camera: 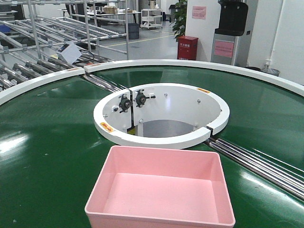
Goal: Grab pink bin and stack on right shelf
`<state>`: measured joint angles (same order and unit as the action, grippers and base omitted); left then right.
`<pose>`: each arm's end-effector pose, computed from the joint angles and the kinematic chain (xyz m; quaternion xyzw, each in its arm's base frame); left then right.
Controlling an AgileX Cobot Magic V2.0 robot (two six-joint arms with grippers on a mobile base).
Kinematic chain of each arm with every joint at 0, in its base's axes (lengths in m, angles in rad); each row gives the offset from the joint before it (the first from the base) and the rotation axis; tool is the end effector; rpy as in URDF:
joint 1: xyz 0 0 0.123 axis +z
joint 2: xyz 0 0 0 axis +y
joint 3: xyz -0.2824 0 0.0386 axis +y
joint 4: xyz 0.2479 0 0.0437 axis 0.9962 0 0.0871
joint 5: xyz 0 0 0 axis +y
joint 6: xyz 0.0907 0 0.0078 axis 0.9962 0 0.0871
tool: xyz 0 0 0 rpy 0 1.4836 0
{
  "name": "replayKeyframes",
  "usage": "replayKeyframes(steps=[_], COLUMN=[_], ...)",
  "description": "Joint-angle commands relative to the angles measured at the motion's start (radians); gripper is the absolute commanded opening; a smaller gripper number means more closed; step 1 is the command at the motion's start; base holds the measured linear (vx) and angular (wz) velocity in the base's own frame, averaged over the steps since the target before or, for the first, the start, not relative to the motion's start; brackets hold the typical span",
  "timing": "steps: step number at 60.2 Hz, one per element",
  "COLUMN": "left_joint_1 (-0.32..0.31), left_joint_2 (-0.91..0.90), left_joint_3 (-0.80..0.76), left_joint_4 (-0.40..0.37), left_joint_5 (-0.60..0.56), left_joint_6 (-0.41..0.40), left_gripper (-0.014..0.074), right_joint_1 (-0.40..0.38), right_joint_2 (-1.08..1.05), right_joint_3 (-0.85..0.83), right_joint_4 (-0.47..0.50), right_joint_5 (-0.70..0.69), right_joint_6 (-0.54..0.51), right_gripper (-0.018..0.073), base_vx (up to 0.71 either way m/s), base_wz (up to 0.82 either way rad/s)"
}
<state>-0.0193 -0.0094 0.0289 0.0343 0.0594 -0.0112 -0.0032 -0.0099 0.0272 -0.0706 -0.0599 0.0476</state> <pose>0.0570 -0.0009 0.1984 0.0142 0.7040 0.0020 0.7100 0.0561 0.0002 0.2098 -0.0081 0.6598 -0.0084 0.7514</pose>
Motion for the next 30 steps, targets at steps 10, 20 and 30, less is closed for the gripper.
replayKeyframes(steps=[10,20,30], left_joint_1=[-0.001,-0.001,-0.001], left_joint_2=[-0.018,-0.018,-0.018], left_joint_3=[0.015,0.015,0.015], left_joint_4=[-0.006,-0.006,-0.006], left_joint_5=[-0.084,-0.084,-0.084], left_joint_6=[-0.002,-0.002,-0.002], left_gripper=[-0.0003,-0.0003,-0.0003], right_joint_1=[-0.007,-0.007,-0.007], right_joint_2=[-0.014,-0.014,-0.014], right_joint_3=[0.005,0.005,0.005], right_joint_4=[-0.003,-0.003,-0.003], right_joint_5=[-0.080,-0.080,-0.080], right_joint_6=[-0.010,-0.010,-0.010], right_gripper=[-0.0009,-0.0009,-0.0009], base_vx=[0.00,0.00,0.00], base_wz=[0.00,0.00,0.00])
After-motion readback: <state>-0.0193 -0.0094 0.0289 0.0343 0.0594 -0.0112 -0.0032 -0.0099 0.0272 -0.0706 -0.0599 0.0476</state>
